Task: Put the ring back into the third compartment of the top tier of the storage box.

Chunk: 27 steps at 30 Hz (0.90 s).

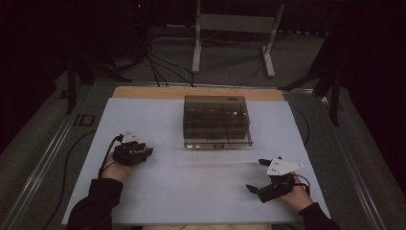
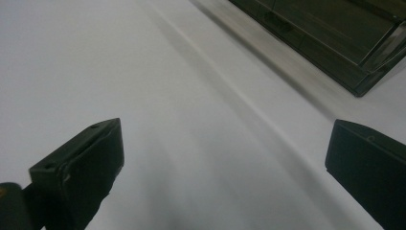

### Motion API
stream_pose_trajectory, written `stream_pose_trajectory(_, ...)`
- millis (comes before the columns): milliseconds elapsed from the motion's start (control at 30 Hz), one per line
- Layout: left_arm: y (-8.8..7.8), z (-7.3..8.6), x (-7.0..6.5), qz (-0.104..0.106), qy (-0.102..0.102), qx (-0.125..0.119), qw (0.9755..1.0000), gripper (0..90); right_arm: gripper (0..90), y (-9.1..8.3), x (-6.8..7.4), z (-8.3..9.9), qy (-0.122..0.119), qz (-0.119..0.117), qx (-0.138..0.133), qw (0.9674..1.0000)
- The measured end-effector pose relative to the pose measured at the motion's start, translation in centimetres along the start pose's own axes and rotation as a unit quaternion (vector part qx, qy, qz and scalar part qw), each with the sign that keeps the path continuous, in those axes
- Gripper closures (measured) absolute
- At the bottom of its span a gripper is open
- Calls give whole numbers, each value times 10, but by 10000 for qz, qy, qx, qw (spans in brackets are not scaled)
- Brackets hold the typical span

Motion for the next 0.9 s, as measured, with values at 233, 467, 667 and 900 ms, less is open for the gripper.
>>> stream_pose_trajectory(233, -8, -6, -11, 101, 150, -32, 9998, 592, 0, 0, 0, 0, -4, -4, -5, 10000)
stream_pose_trajectory(467, -18, -14, -26, 313, 352, -106, 9988, 592, 0, 0, 0, 0, -5, -2, 1, 10000)
stream_pose_trajectory(667, -24, -22, -39, 596, 495, -170, 9968, 592, 0, 0, 1, 0, -25, 10, 16, 10000)
stream_pose_trajectory(900, -32, -31, -52, 736, 650, -272, 9948, 592, 0, 0, 1, 0, -28, 4, 18, 10000)
Point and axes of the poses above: each handheld gripper's, and its own axes: y roughly forward along the jaws, z roughly out of its underside, x roughly to its left, the point moved 9 cm from there along y, roughly forward along the jaws, and after that the axes turned 8 degrees about x, right-handed, at the moved point
